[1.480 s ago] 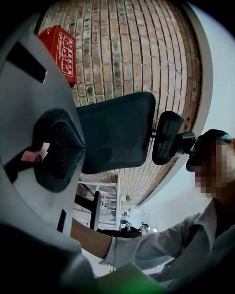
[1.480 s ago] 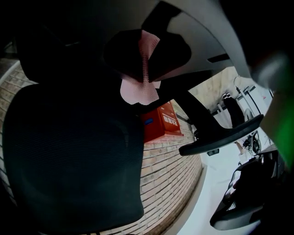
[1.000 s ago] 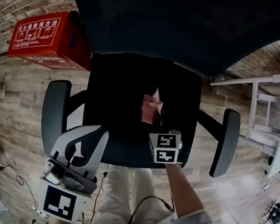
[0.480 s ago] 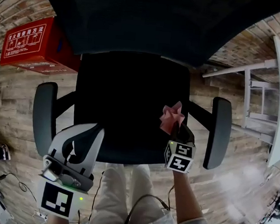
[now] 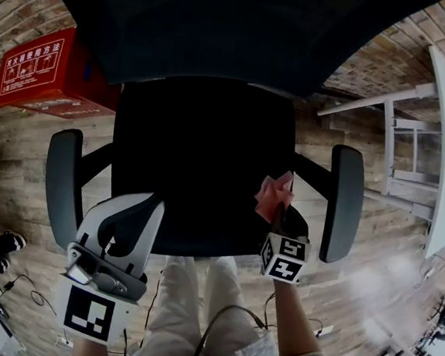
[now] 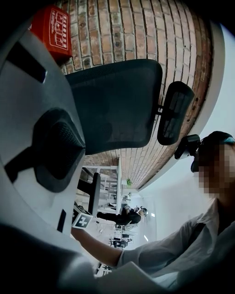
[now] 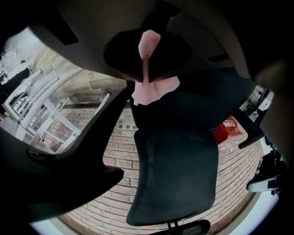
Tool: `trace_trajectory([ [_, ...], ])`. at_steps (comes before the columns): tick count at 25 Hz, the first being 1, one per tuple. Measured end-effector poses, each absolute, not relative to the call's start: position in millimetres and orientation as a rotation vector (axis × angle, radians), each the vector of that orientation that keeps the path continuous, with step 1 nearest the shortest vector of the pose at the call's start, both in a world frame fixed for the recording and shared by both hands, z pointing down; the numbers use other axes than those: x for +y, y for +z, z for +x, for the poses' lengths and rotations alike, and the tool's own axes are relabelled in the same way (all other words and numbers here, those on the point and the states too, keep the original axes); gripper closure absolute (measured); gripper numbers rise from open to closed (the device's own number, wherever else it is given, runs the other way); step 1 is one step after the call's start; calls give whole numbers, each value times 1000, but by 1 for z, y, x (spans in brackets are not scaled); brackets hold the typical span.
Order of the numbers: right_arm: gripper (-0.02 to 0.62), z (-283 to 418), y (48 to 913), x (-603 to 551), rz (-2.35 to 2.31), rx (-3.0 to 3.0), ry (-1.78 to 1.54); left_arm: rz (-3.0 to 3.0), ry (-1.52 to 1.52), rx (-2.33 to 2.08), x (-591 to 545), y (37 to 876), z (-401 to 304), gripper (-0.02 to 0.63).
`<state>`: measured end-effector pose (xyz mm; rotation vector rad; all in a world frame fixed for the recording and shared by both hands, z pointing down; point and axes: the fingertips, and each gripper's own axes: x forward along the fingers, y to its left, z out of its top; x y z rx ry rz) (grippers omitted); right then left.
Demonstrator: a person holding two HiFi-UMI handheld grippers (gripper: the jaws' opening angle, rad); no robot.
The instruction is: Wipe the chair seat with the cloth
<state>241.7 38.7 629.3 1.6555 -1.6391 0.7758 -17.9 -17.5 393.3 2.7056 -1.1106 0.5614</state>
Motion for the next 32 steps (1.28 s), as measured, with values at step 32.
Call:
trace_trajectory([
  [32, 543, -115, 621, 82, 679, -2253, 647, 2548, 537, -1447, -9, 387, -137, 588],
])
